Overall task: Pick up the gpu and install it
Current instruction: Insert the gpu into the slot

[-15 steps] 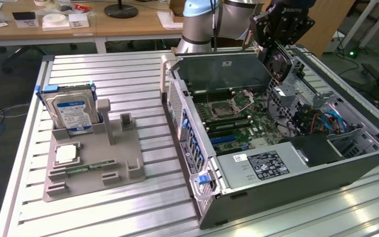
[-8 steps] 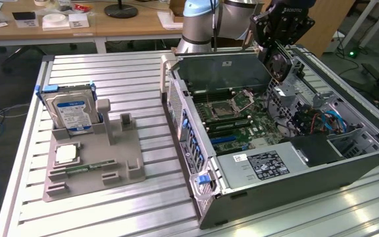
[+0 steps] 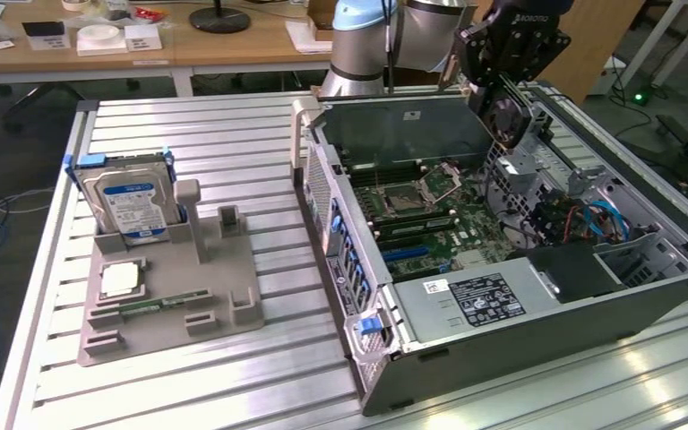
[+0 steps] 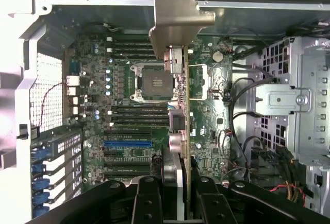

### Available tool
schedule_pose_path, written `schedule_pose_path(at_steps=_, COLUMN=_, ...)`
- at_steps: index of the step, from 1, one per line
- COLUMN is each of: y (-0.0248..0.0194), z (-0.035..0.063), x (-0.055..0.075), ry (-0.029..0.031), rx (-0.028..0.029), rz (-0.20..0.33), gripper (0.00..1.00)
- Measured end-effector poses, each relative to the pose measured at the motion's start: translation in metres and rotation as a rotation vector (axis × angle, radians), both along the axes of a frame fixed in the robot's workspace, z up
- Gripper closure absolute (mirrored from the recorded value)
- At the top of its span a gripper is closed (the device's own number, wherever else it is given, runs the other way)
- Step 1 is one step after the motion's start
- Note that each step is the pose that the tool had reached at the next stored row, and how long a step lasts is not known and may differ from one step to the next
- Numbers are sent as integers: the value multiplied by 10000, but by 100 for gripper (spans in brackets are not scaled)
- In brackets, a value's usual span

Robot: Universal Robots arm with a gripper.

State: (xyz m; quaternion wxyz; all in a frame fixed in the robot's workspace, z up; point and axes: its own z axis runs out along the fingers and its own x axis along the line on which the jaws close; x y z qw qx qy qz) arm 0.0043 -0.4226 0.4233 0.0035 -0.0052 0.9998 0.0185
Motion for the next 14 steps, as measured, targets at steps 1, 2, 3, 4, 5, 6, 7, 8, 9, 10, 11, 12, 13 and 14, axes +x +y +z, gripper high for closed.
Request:
schedule_pose_path(at_steps=1, y=0, z=0, x=0, ry=0, rx=0, rz=175, gripper=71)
schedule_pose_path(at_steps=2, y=0, z=0, x=0, ry=0, rx=0, rz=354, gripper=71)
schedule_pose_path(at_steps=3, y=0, z=0, x=0, ry=0, rx=0, rz=533, gripper=71)
schedule_pose_path(at_steps=4, y=0, z=0, x=0, ry=0, rx=0, rz=715, gripper=71)
schedule_pose_path(at_steps=5, y=0, z=0, x=0, ry=0, rx=-1, rz=894, gripper=71)
schedule_pose_path(at_steps=6, y=0, z=0, x=0, ry=0, rx=-1, rz=1090, gripper=71)
schedule_pose_path(at_steps=7, y=0, z=0, x=0, ry=0, rx=-1, rz=1259, gripper=71)
schedule_pose_path(at_steps=8, y=0, z=0, x=0, ry=0, rx=-1, rz=1407, gripper=71)
schedule_pose_path(at_steps=9, y=0, z=0, x=0, ry=0, rx=-1, rz=1545, gripper=71)
schedule_pose_path(at_steps=10, y=0, z=0, x=0, ry=0, rx=0, rz=1687, gripper=71)
schedule_pose_path(at_steps=11, y=0, z=0, x=0, ry=0, rx=0, rz=1829, gripper=71)
schedule_pose_path(at_steps=12, y=0, z=0, x=0, ry=0, rx=0, rz=1974, gripper=71)
schedule_pose_path(at_steps=13, y=0, z=0, x=0, ry=0, rx=-1, rz=2116, gripper=71)
schedule_pose_path(at_steps=14, y=0, z=0, x=0, ry=0, rx=0, rz=2267, gripper=71)
